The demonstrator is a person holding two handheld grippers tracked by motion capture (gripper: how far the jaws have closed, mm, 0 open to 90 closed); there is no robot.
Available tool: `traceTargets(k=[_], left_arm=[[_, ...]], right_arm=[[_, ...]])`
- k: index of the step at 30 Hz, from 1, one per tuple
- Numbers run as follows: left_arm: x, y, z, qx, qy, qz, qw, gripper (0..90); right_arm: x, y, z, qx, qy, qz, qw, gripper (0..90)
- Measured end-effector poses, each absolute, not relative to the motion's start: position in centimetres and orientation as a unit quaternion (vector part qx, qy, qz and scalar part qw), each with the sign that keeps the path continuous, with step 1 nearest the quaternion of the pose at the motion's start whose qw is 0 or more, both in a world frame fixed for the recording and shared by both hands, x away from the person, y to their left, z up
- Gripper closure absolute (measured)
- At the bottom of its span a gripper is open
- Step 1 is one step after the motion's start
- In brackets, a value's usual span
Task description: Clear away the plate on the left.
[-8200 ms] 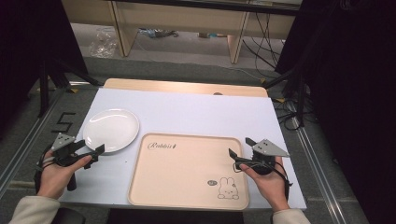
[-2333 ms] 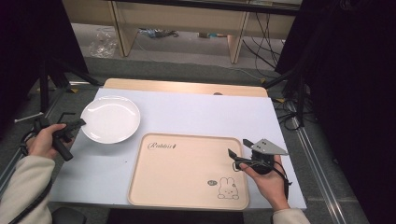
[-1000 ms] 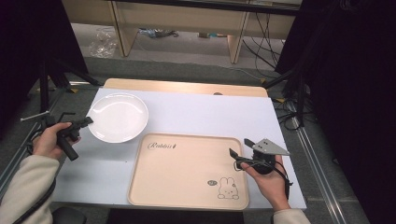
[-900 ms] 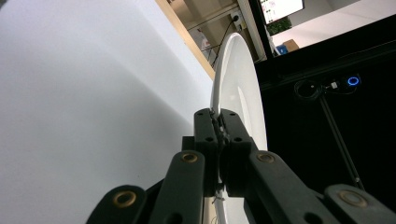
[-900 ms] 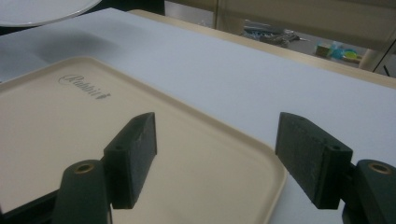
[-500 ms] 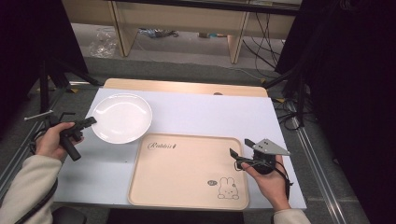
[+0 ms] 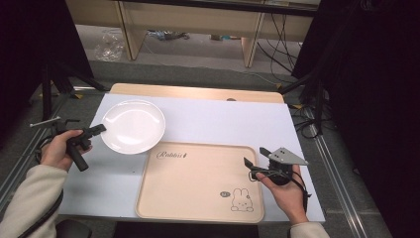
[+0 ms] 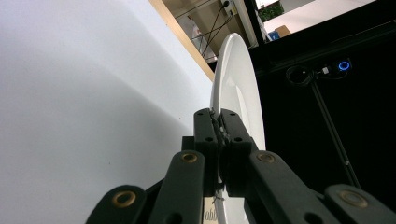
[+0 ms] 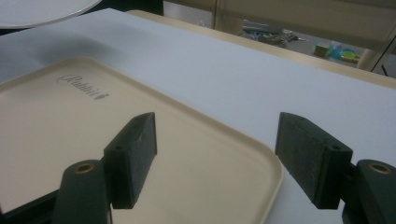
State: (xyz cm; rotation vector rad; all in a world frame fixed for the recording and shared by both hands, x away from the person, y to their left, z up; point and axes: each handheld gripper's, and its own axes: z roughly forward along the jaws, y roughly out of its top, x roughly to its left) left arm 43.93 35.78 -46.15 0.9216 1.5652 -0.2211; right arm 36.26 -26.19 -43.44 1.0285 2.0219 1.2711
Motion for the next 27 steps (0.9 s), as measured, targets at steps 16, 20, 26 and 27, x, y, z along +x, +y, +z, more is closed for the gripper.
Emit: traceTargets(k=[16, 20, 26, 27], left_arm=[[43.8, 34.9, -46.1, 0.407, 0.668, -0.106, 0.614, 86.6], [43.7, 34.6, -46.1, 0.407, 0.665, -0.113, 0.615, 86.6], [43.6, 34.1, -46.0, 0.415, 0.664, -0.116, 0.611, 86.6], [43.6, 34.1, -45.9, 0.419, 0.669, -0.115, 0.603, 86.6]], right_arm=[[36.3, -26.3, -43.4, 0.381, 0.749, 0.471, 0.268, 30.2], [36.3, -26.3, -43.4, 0.382, 0.749, 0.471, 0.268, 30.2], [36.2, -26.3, -43.4, 0.381, 0.749, 0.471, 0.268, 30.2], [36.2, -26.3, -43.4, 0.386, 0.749, 0.47, 0.261, 30.1]])
